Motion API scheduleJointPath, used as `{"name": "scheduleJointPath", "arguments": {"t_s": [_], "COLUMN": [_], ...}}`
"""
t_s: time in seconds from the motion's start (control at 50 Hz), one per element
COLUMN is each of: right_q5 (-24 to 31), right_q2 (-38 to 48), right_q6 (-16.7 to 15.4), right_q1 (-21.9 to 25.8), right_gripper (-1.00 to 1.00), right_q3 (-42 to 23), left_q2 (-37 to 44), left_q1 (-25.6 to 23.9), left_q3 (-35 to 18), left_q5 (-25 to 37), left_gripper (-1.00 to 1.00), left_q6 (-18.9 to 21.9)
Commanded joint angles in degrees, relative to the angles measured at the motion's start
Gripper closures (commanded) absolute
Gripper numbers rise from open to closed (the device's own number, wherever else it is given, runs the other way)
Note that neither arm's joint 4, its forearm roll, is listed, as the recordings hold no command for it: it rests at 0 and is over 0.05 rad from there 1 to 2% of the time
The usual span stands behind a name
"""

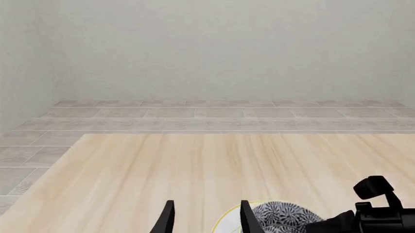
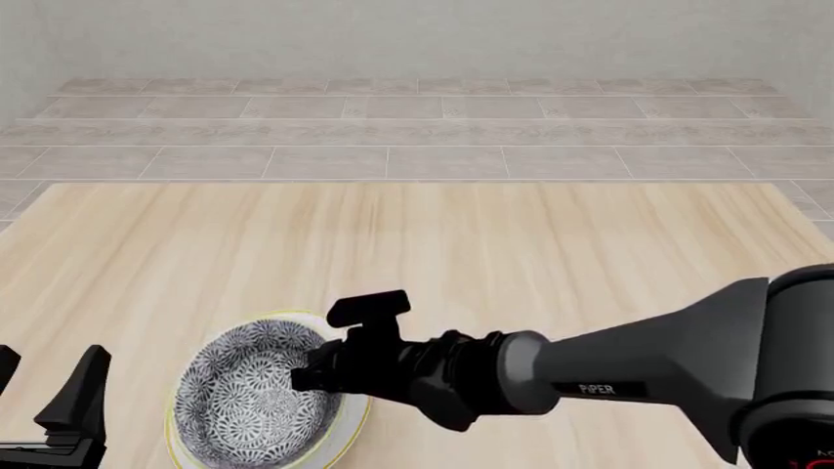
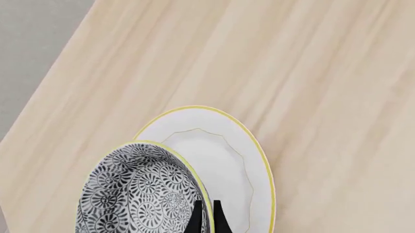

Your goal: Put the bowl on the plate.

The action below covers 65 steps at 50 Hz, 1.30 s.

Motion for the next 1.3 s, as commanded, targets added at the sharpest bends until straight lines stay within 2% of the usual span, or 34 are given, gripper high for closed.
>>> {"name": "scheduleJointPath", "arguments": {"t_s": [0.02, 0.8, 0.82, 1.02, 1.3], "right_q5": [-0.8, -2.5, -2.0, -1.4, 0.4], "right_q2": [0.3, 0.7, 0.9, 1.2, -1.3], "right_q6": [0.7, 1.2, 1.0, 1.2, -0.4], "right_q1": [0.2, 0.1, -0.5, -0.4, -0.9], "right_gripper": [1.00, 1.00, -1.00, -1.00, -1.00], "right_q3": [-0.1, 0.6, 0.3, 0.0, -0.4], "left_q2": [0.0, 0.0, 0.0, 0.0, 0.0], "left_q1": [0.0, 0.0, 0.0, 0.0, 0.0], "left_q3": [0.0, 0.0, 0.0, 0.0, 0.0], "left_q5": [0.0, 0.0, 0.0, 0.0, 0.0], "left_gripper": [-1.00, -1.00, -1.00, -1.00, -1.00], "left_q6": [0.0, 0.0, 0.0, 0.0, 0.0]}}
